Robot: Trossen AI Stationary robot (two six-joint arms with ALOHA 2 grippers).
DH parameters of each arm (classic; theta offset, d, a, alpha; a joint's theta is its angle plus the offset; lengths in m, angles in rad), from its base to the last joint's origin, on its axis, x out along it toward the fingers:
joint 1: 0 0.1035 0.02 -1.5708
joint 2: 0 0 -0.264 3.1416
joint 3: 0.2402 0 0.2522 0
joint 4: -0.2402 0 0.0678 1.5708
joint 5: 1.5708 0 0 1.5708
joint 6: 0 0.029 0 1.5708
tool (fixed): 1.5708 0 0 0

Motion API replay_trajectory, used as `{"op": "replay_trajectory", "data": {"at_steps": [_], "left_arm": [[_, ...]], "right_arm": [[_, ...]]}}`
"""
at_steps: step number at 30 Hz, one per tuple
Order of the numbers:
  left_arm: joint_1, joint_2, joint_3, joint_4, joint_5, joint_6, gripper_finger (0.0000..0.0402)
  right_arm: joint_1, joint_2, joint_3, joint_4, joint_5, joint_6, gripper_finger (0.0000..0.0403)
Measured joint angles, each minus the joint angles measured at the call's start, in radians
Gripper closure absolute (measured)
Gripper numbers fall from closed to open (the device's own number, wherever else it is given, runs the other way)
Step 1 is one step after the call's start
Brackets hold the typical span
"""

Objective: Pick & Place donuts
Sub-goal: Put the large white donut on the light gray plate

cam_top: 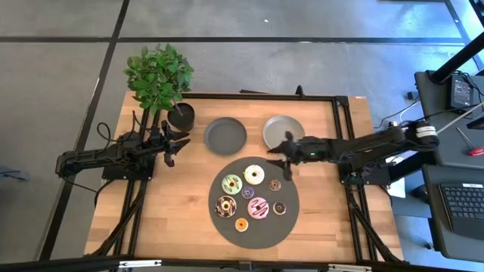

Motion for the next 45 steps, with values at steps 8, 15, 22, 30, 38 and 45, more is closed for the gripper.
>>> {"op": "replay_trajectory", "data": {"at_steps": [8, 15, 22, 30, 38, 45], "left_arm": [[0.0, 0.0, 0.0, 0.0, 0.001, 0.0, 0.0283], [0.0, 0.0, 0.0, 0.0, 0.0, 0.0, 0.0281], [0.0, 0.0, 0.0, -0.001, 0.0, 0.0, 0.0283], [0.0, 0.0, 0.0, -0.001, 0.0, 0.0, 0.0283], [0.0, 0.0, 0.0, -0.004, -0.001, 0.0, 0.0283], [0.0, 0.0, 0.0, -0.008, -0.001, 0.0, 0.0281]], "right_arm": [[0.0, 0.285, 0.206, -0.156, -0.079, -0.003, 0.0218], [0.0, 0.447, 0.292, -0.184, -0.079, -0.052, 0.0218], [0.0, 0.501, 0.318, -0.223, -0.078, -0.058, 0.0218], [0.0, 0.502, 0.318, -0.246, -0.032, -0.056, 0.0229], [0.0, 0.502, 0.318, -0.263, -0.026, -0.057, 0.0301], [0.0, 0.497, 0.317, -0.267, -0.026, -0.059, 0.0348]]}}
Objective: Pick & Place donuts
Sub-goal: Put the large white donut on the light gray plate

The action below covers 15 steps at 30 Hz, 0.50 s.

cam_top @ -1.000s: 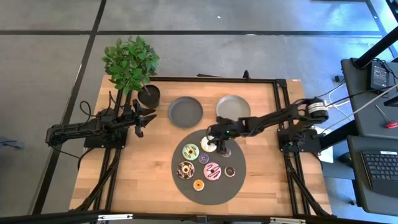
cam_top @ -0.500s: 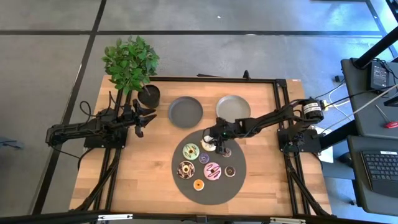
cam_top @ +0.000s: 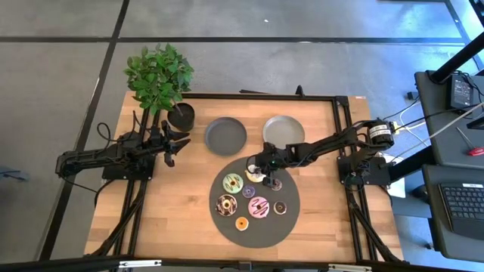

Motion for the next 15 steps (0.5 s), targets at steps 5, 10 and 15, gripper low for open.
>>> {"op": "replay_trajectory", "data": {"at_steps": [5, 10, 15], "left_arm": [[0.0, 0.0, 0.0, 0.0, 0.0, 0.0, 0.0283], [0.0, 0.0, 0.0, -0.002, 0.0, 0.0, 0.0281], [0.0, 0.0, 0.0, -0.002, 0.0, 0.0, 0.0283]], "right_arm": [[0.0, -0.015, -0.001, -0.019, 0.001, 0.002, 0.0366], [-0.002, -0.068, -0.002, -0.037, 0.059, -0.001, 0.0376], [-0.018, -0.162, -0.002, -0.138, 0.229, 0.01, 0.0376]]}}
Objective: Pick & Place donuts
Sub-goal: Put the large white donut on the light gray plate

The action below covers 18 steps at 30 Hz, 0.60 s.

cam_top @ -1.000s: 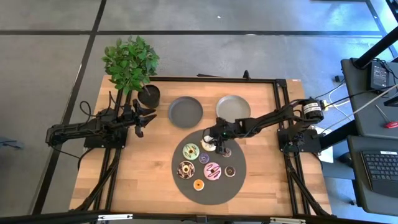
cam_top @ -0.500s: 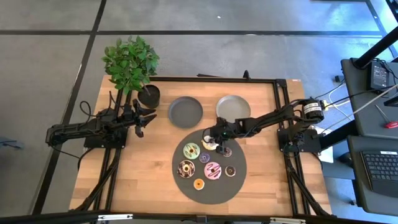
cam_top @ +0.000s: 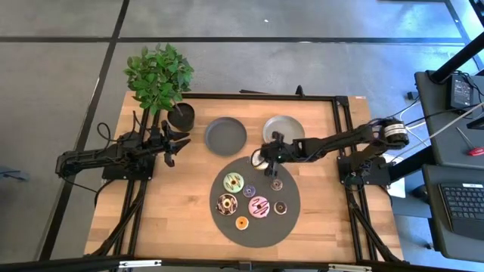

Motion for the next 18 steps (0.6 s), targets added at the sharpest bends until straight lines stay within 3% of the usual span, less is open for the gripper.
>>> {"op": "replay_trajectory", "data": {"at_steps": [8, 18], "left_arm": [[0.0, 0.0, 0.0, 0.0, -0.007, 0.0, 0.0282], [0.0, 0.0, 0.0, -0.002, -0.023, 0.0, 0.0283]], "right_arm": [[-0.116, -0.117, 0.0, -0.237, 0.201, 0.104, 0.0377], [-0.333, -0.095, -0.031, -0.233, 0.217, 0.124, 0.0377]]}}
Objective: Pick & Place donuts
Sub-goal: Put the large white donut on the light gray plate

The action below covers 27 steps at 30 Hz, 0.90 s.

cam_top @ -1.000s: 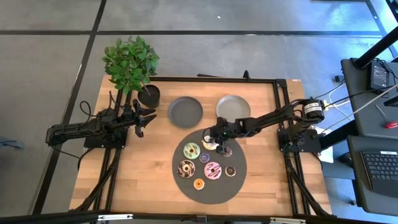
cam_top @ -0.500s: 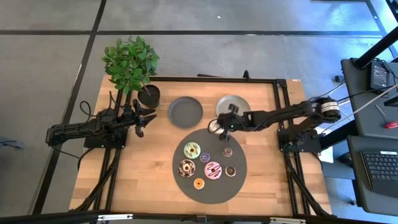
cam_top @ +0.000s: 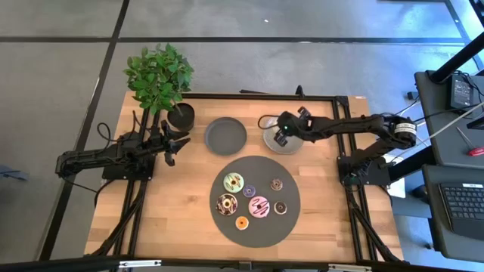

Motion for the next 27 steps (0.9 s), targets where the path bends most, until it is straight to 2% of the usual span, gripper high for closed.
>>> {"op": "replay_trajectory", "data": {"at_steps": [7, 16, 22, 27], "left_arm": [[0.0, 0.0, 0.0, -0.003, 0.0, 0.0, 0.0285], [0.0, 0.0, 0.0, -0.004, 0.0, 0.0, 0.0285], [0.0, 0.0, 0.0, -0.004, 0.0, 0.0, 0.0285], [0.0, 0.0, 0.0, -0.004, 0.0, 0.0, 0.0285]], "right_arm": [[-0.061, 0.045, -0.013, 0.049, 0.0, -0.011, 0.0377], [-0.081, 0.123, -0.013, 0.113, 0.027, -0.028, 0.0376], [-0.08, 0.153, -0.013, 0.113, 0.093, -0.03, 0.036], [-0.08, 0.156, -0.013, 0.113, 0.085, -0.032, 0.0348]]}}
